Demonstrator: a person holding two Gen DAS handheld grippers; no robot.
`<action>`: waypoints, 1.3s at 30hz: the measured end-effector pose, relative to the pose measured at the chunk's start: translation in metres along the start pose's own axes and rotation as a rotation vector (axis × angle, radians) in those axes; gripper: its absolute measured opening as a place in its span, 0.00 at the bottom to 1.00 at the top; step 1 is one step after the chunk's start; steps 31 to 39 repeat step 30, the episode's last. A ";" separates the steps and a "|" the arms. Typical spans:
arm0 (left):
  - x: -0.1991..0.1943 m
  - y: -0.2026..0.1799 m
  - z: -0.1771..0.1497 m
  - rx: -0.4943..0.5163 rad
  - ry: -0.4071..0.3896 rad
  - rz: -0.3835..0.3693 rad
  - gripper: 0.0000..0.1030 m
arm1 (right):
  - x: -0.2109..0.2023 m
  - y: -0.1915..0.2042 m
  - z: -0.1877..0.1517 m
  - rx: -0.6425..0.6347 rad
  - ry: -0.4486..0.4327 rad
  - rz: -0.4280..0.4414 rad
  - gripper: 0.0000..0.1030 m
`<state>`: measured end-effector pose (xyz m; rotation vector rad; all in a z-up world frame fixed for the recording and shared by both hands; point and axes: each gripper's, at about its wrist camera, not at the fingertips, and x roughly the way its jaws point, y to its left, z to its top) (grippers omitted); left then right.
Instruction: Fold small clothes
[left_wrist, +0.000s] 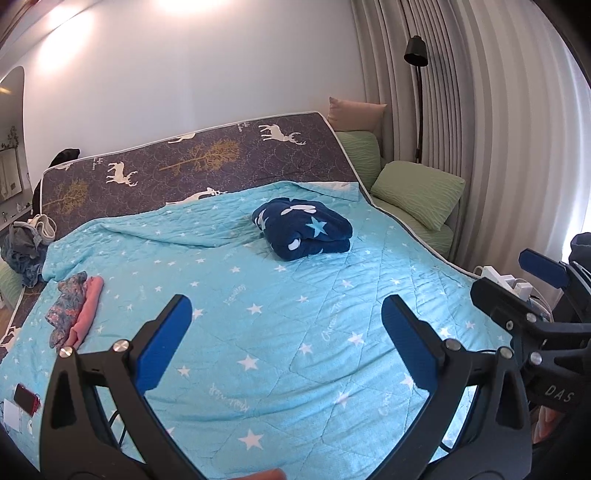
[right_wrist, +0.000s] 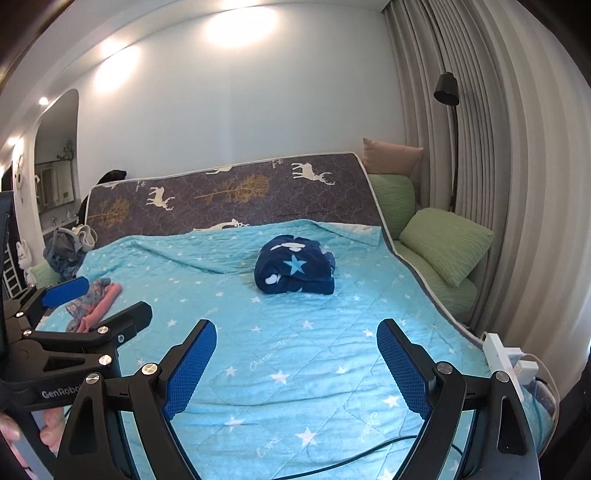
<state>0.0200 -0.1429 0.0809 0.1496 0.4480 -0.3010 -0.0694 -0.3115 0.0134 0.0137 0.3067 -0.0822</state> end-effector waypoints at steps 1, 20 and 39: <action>0.000 0.001 -0.001 -0.002 0.001 -0.004 0.99 | -0.001 0.002 0.000 -0.002 0.001 -0.004 0.88; 0.003 0.015 -0.008 -0.038 0.022 -0.013 0.99 | -0.001 0.014 -0.002 -0.007 0.011 -0.010 0.88; 0.000 0.014 -0.006 -0.017 0.012 0.001 0.99 | 0.000 0.015 -0.001 -0.005 0.017 -0.008 0.88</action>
